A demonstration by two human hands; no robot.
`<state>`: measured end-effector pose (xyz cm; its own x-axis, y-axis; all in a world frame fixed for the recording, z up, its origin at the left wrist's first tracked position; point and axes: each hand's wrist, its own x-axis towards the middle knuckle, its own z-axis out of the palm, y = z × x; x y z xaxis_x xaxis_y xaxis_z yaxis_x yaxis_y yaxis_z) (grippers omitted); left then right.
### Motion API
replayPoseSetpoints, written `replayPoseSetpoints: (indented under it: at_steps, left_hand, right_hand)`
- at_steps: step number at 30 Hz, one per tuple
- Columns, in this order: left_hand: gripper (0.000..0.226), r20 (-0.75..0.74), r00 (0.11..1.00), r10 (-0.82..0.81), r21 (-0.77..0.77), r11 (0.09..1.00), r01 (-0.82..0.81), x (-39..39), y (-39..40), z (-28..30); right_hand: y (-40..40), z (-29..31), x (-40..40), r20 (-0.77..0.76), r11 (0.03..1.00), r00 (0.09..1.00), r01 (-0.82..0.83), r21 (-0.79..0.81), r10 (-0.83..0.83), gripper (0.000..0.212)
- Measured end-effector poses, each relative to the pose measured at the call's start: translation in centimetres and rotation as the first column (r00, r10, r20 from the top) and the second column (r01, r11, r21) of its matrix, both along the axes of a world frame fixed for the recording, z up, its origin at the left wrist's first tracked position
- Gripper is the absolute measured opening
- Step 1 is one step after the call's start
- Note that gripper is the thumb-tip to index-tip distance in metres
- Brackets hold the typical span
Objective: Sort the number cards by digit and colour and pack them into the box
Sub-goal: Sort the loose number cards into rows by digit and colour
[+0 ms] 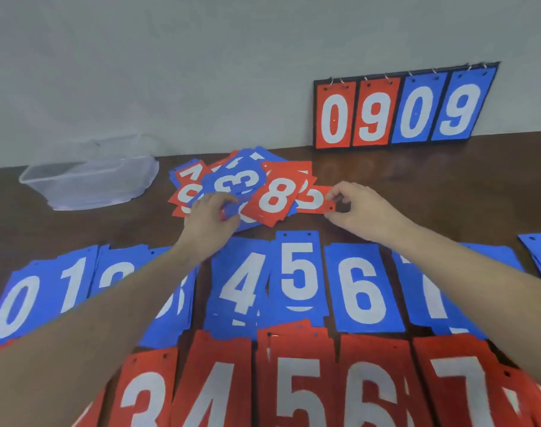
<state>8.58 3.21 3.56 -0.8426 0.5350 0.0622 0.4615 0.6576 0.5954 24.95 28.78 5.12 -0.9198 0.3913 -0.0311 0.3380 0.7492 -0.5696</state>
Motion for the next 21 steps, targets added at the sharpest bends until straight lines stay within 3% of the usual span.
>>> replayPoseSetpoints:
  at_steps: [8,13,17,21]
  left_hand:
    - [0.049,-0.041,0.998,0.05,-0.072,0.996,-0.053,-7.7,-1.3,-0.8]
    - [0.063,-0.006,0.998,0.063,-0.05,0.997,-0.063,-9.9,-0.6,-1.8]
    - [0.077,-0.038,0.998,0.056,-0.125,0.99,-0.061,-10.6,-0.9,-2.8]
    - [0.069,-0.119,0.993,0.008,-0.209,0.977,-0.033,-10.3,-0.8,-3.4]
  right_hand:
    - [-3.7,-0.4,-7.6,0.025,0.999,1.0,-0.014,0.032,0.013,0.04]
    - [-3.8,-0.8,-10.7,0.076,1.0,0.997,-0.001,0.003,0.0,0.072]
    - [-3.5,-2.2,-12.1,0.218,0.992,0.976,-0.037,0.119,0.01,0.11]
    - [-3.3,-2.8,-12.1,0.309,0.979,0.951,-0.062,0.192,-0.001,0.111]
